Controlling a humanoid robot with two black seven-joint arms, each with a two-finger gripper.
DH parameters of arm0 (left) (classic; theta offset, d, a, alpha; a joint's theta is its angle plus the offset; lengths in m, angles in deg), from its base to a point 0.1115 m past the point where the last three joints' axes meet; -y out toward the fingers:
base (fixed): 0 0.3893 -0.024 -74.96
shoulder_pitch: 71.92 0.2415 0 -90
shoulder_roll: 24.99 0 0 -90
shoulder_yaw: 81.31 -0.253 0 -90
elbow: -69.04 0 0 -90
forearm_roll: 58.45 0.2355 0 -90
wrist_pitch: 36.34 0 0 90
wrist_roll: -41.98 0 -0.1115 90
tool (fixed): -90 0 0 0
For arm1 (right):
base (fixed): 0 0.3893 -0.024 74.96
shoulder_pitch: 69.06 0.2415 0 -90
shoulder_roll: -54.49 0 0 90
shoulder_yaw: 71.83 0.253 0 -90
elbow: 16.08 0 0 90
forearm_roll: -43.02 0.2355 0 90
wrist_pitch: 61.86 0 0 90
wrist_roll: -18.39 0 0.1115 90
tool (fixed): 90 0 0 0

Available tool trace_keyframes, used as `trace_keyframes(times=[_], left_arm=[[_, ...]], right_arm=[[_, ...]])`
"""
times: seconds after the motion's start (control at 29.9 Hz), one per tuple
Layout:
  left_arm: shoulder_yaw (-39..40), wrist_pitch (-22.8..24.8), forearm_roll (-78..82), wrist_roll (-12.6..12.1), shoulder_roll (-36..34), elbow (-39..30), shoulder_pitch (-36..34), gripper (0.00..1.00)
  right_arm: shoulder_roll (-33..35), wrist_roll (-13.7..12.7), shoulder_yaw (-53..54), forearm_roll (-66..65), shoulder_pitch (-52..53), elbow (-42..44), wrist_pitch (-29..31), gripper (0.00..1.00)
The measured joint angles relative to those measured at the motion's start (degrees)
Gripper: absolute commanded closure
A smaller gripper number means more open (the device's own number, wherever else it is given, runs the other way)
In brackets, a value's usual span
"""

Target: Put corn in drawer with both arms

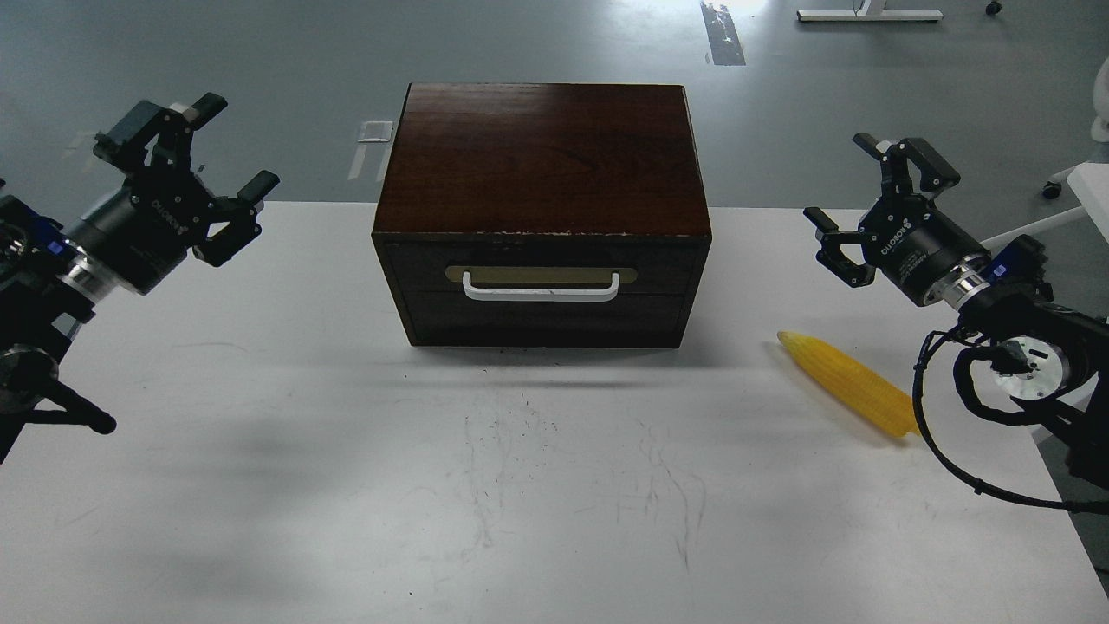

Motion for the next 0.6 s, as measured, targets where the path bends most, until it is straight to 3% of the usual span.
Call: trace_keyframes(times=[0.3, 0.6], left_arm=[[-4.2, 0.0, 35.1, 0.2, 2.5, -14.0, -14.0, 0.01], [-28.1, 0.0, 61.2, 0.2, 14.1, -12.7, -35.3, 0.01]], right_arm=[[1.7, 0.0, 0.1, 0.0, 0.3, 0.1, 0.0, 0.0], [2.7, 0.0, 0.1, 0.0, 0.3, 0.1, 0.0, 0.0]])
